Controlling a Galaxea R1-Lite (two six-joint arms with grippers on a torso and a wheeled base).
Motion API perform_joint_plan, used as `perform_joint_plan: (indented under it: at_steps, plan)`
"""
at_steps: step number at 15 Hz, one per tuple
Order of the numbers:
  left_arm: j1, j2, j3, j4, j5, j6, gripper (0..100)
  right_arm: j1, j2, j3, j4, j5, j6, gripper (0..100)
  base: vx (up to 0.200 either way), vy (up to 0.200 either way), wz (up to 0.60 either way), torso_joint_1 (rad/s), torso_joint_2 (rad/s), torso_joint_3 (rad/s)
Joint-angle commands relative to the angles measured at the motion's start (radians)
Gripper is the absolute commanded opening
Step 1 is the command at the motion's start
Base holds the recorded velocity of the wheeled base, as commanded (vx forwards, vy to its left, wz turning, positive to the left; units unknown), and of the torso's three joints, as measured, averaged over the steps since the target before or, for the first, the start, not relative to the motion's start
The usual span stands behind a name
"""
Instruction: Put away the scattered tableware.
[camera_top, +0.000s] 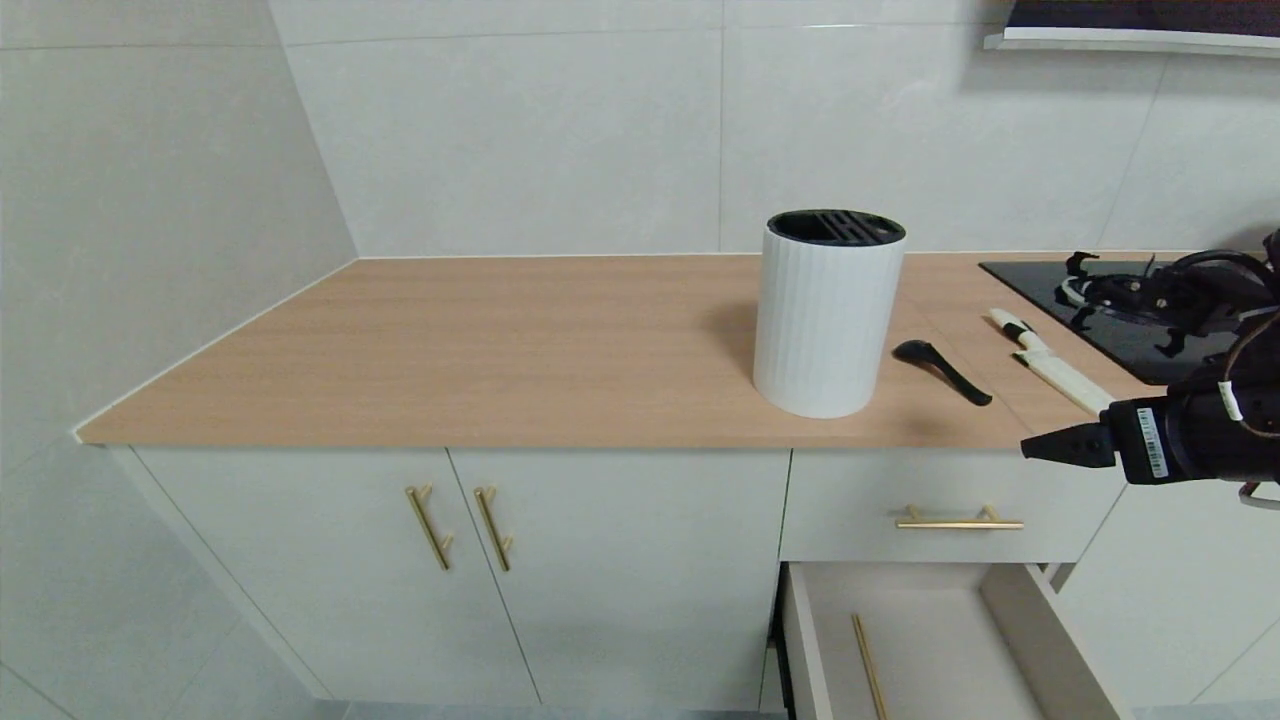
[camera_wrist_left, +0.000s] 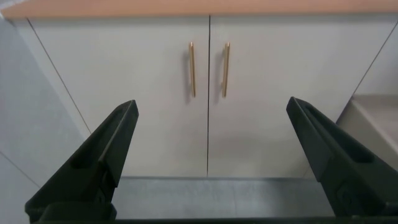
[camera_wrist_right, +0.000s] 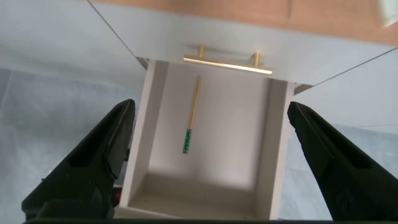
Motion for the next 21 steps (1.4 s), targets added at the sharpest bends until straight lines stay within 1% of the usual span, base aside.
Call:
perform_joint_plan:
  at_steps: [1,5,6,7,9,11,13,14,15,17,19,21]
  plan:
    - [-0.001,0.000,0.000,0.000,0.000,0.000,100,0.000,0.004,0.000,0.000,0.000,0.000,100,0.000,0.000,0.00,0.193,-0.51,-0.315]
    - [0.001,0.000,0.000,0.000,0.000,0.000,100,-0.007,0.018,-0.005,-0.002,0.000,-0.011,100,0.000,0.000,0.00,0.205,-0.52,-0.305]
    - [0.001,0.000,0.000,0.000,0.000,0.000,100,-0.064,0.061,-0.029,-0.035,0.030,-0.100,100,0.000,0.000,0.00,0.139,-0.32,-0.193]
    - [0.001,0.000,0.000,0.000,0.000,0.000,100,-0.090,0.103,-0.051,-0.075,0.075,-0.129,100,0.000,0.000,0.00,0.076,-0.19,-0.115]
    - [-0.001,0.000,0.000,0.000,0.000,0.000,100,-0.121,0.222,-0.126,-0.157,0.095,-0.186,100,0.000,0.000,0.00,0.039,-0.08,-0.039]
    - [0.001,0.000,0.000,0.000,0.000,0.000,100,-0.126,0.333,-0.221,-0.173,0.115,-0.197,100,0.000,0.000,0.00,0.000,0.00,0.000]
    - [0.001,0.000,0.000,0.000,0.000,0.000,100,-0.144,0.458,-0.311,-0.172,0.219,-0.206,100,0.000,0.000,0.00,0.000,0.00,0.000]
    - [-0.001,0.000,0.000,0.000,0.000,0.000,100,-0.145,0.485,-0.316,-0.173,0.231,-0.207,100,0.000,0.000,0.00,0.000,0.00,0.000]
    - [0.001,0.000,0.000,0.000,0.000,0.000,100,-0.150,0.551,-0.348,-0.180,0.233,-0.221,100,0.000,0.000,0.00,0.000,0.00,0.000]
    - [0.001,0.000,0.000,0.000,0.000,0.000,100,-0.192,0.607,-0.397,-0.181,0.250,-0.221,100,0.000,0.000,0.00,0.000,0.00,0.000]
    - [-0.001,0.000,0.000,0.000,0.000,0.000,100,-0.222,0.635,-0.420,-0.183,0.305,-0.220,100,0.000,0.000,0.00,0.000,0.00,0.000]
    - [0.001,0.000,0.000,0.000,0.000,0.000,100,-0.224,0.678,-0.442,-0.187,0.319,-0.216,100,0.000,0.000,0.00,0.000,0.00,0.000]
